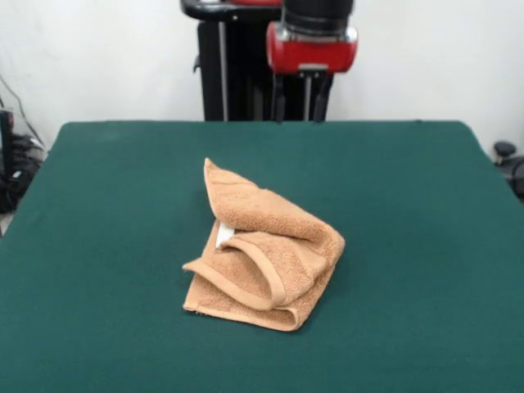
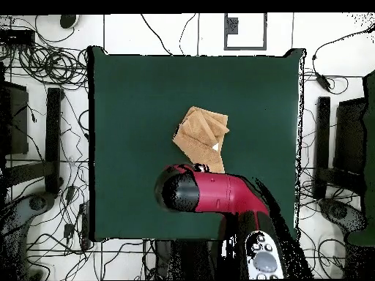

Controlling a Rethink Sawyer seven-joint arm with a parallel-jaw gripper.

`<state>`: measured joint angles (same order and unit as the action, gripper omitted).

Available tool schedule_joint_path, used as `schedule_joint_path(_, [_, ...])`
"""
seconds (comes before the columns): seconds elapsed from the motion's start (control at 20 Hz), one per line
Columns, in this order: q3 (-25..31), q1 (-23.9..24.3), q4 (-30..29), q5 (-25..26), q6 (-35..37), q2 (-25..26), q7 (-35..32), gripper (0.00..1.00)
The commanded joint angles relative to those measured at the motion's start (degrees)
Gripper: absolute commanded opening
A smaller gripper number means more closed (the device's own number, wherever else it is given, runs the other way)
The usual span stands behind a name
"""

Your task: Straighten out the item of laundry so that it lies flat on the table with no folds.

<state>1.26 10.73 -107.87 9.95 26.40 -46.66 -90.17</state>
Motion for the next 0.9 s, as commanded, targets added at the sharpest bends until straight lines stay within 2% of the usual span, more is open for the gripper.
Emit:
schedule_joint_path(0.05, [9.4, 2.4, 9.4, 1.0, 3.8, 4.8, 3.1, 1.00])
schedule_joint_path(0.25, [9.9, 3.0, 13.6, 1.2, 11.1, 5.2, 4.8, 1.00])
schedule_joint_path(0.4, [10.4, 3.8, 14.8, 0.5, 10.9, 5.8, 3.1, 1.00])
schedule_joint_path(0.7, [11.5, 5.0, 17.5, 4.1, 12.7, 7.7, 7.9, 1.00])
schedule_joint_path(0.9, [13.1, 6.6, 16.7, 5.3, 9.6, 9.6, 8.6, 1.00])
